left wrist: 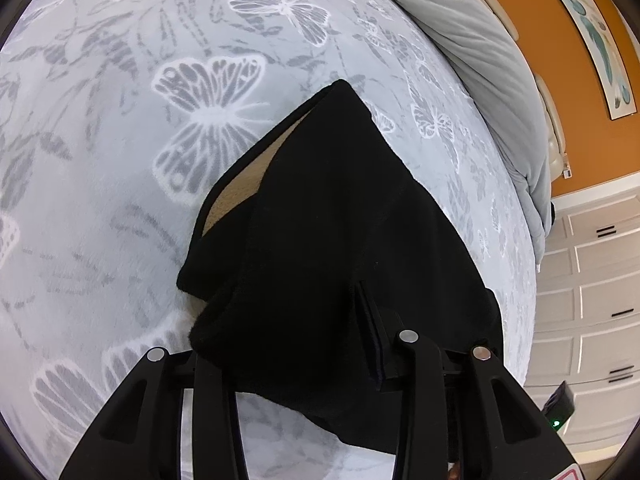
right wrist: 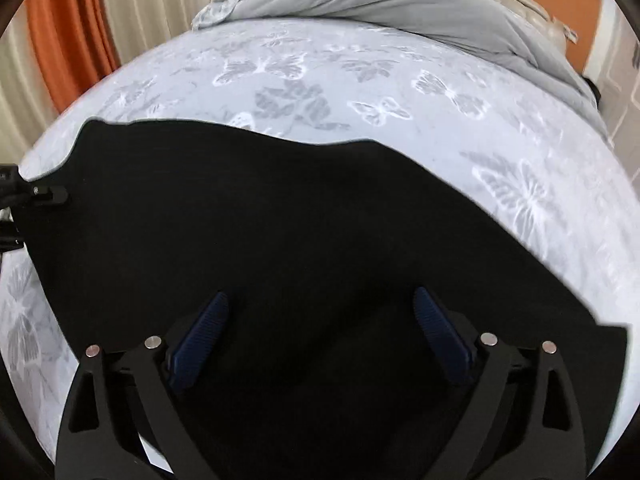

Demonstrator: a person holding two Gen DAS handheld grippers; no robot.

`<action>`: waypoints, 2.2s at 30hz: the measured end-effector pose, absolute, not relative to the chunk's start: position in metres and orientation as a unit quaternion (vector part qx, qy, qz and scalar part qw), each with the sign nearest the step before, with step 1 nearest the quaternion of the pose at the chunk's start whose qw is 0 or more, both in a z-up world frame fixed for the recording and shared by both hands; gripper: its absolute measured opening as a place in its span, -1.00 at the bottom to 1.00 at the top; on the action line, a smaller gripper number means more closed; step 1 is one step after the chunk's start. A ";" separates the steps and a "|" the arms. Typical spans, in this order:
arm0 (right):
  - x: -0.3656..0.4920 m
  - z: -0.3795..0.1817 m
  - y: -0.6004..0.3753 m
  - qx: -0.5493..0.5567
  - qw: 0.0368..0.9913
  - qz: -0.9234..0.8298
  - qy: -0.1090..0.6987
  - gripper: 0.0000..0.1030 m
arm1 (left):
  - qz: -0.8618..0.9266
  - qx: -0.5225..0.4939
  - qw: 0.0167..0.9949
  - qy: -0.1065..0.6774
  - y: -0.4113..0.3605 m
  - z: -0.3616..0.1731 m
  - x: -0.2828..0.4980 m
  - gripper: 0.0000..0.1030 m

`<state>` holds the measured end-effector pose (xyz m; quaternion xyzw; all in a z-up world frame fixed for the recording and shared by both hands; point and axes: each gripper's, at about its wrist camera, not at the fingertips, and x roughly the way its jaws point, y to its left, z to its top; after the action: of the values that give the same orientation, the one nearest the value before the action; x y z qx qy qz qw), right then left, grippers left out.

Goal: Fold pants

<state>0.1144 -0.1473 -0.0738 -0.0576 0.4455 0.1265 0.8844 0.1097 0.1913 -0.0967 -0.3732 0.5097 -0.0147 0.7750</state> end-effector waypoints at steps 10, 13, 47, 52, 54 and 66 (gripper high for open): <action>0.085 -0.045 -0.266 0.051 0.890 0.034 0.452 0.86 | -0.049 -0.395 0.781 0.482 0.196 -0.086 0.107 -0.64; 0.078 -0.046 -0.305 0.122 0.877 0.022 0.465 0.86 | -0.073 -0.343 0.825 0.443 0.174 -0.051 0.101 -0.66; 0.123 -0.078 -0.201 0.217 0.824 0.210 0.480 0.09 | -0.120 -0.177 0.884 0.415 0.097 -0.005 0.059 0.68; 0.116 -0.056 -0.189 0.185 0.841 0.231 0.454 -0.59 | -0.093 -0.171 0.885 0.422 0.108 -0.013 0.057 0.68; 0.108 -0.036 -0.188 0.187 0.847 0.250 0.430 -0.65 | -0.090 -0.180 0.882 0.425 0.109 -0.014 0.057 0.68; 0.017 0.019 -0.374 0.233 0.900 0.140 0.339 -0.68 | -0.147 -0.169 0.878 0.423 0.030 -0.007 0.066 0.68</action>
<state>0.0170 -0.3743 0.0193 0.2331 0.3393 0.1404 0.9005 0.0663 0.0296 -0.0075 -0.1687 0.4230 -0.1466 0.8781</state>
